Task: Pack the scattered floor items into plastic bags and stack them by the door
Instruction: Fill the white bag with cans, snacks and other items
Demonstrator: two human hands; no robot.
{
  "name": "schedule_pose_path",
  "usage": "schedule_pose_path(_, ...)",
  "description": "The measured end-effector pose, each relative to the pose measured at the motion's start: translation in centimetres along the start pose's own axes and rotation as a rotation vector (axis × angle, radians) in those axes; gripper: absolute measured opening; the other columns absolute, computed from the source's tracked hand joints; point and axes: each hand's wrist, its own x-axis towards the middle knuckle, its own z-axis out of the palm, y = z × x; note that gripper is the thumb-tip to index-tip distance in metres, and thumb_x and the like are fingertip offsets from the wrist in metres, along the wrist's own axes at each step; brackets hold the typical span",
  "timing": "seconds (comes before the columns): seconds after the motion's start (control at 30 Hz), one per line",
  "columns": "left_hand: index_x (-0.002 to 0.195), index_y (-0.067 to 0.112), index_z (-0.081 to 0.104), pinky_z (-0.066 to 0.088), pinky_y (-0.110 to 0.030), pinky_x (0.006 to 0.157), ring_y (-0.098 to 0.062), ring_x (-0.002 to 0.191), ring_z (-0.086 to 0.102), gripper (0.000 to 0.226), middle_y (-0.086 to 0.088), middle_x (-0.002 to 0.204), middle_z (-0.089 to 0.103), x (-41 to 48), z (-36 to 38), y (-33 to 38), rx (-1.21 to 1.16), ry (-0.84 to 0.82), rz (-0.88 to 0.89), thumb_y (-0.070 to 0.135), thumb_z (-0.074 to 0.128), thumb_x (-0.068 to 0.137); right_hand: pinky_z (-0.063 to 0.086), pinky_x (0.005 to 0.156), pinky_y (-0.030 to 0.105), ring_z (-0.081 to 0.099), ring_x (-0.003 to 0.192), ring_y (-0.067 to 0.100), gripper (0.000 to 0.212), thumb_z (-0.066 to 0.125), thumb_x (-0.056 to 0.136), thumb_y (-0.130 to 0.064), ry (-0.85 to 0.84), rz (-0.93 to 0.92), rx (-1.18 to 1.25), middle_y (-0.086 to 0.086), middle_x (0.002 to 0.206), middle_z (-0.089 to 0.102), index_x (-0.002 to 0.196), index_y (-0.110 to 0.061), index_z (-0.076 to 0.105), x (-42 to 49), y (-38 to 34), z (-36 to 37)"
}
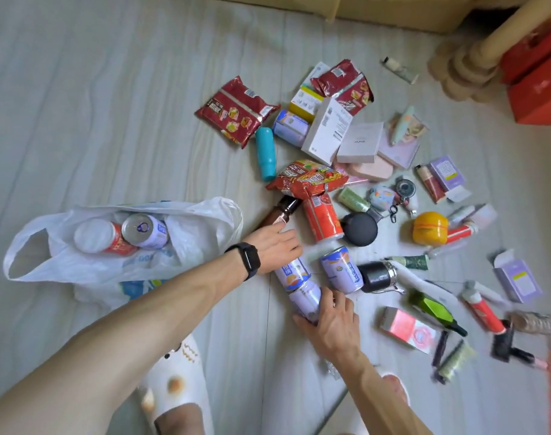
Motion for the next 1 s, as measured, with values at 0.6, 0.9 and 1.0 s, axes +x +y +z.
schedule_pose_path(0.6,0.114,0.037,0.048,0.054,-0.036,0.071,-0.017,0.094,0.065,0.07,0.014,0.109,0.062,-25.3,-4.1,-0.9,-0.854,0.41,-1.325,0.069,0.068,0.055,0.046,0.084,0.027,0.051,0.107,0.007,0.061,0.088,0.055,-0.033,-0.004,-0.185,0.96,-0.014,0.107,0.053,0.108,-0.038,0.058,-0.7,-18.1,-6.8)
schedule_pose_path(0.9,0.124,0.029,0.042,0.052,-0.038,0.074,-0.025,0.098,0.064,0.076,0.003,0.109,0.067,-28.2,2.3,-0.3,-0.853,0.088,-1.22,0.069,0.054,0.061,0.044,0.07,0.007,0.061,0.089,-0.009,0.064,0.09,0.064,-0.018,-0.155,-0.231,1.002,-0.018,0.102,0.066,0.106,-0.046,0.051,1.8,-26.6,-2.6)
schedule_pose_path(1.0,0.133,0.023,0.038,0.05,-0.038,0.076,-0.029,0.103,0.063,0.078,0.0,0.12,0.063,-28.3,3.9,0.1,-0.827,-0.029,-1.228,0.066,0.06,0.071,0.05,0.078,0.021,0.063,0.092,-0.004,0.065,0.089,0.064,-0.029,-0.225,-0.199,0.922,-0.024,0.102,0.065,0.108,-0.052,0.048,1.7,-26.4,-0.6)
